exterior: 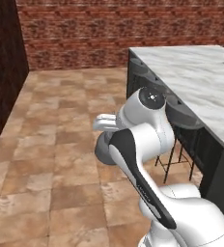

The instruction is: The kettle is done boiling. Turn off the stove, then wait for 300 timesteps before moving the kettle to the dining table.

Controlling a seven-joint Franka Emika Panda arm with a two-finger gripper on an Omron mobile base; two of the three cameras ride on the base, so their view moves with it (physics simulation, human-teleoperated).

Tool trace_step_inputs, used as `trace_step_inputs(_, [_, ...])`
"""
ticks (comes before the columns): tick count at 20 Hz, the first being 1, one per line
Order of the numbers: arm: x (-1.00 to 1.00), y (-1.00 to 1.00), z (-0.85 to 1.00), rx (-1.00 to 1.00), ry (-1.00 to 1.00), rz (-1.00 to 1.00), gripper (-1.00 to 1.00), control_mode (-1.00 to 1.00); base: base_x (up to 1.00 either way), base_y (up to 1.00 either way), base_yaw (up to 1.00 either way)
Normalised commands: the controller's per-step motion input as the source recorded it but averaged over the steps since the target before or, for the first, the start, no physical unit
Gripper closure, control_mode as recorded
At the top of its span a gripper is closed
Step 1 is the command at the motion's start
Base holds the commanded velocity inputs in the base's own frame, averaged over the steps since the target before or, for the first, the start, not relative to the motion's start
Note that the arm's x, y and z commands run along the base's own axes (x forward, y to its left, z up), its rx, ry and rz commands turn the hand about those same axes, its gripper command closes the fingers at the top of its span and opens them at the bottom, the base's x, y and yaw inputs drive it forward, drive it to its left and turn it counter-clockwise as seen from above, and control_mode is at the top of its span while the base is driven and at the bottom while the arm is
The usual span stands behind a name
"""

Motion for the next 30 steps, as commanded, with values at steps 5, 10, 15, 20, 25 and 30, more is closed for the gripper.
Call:
trace_step_inputs(5, [0.0,0.0,0.0,0.0,0.0,0.0,1.0,1.0,0.59,0.24,-0.39])
trace_step_inputs(10, [0.0,0.0,0.0,0.0,0.0,0.0,1.0,1.0,0.59,0.2,-0.39])
trace_step_inputs(15, [0.0,0.0,0.0,0.0,0.0,0.0,1.0,1.0,0.53,0.33,-0.41])
trace_step_inputs(20, [0.0,0.0,0.0,0.0,0.0,0.0,1.0,1.0,0.47,0.61,-0.43])
trace_step_inputs(25, [0.0,0.0,0.0,0.0,0.0,0.0,1.0,1.0,0.45,0.65,-0.44])
trace_step_inputs(30, [0.0,0.0,0.0,0.0,0.0,0.0,1.0,1.0,0.45,0.6,-0.44])
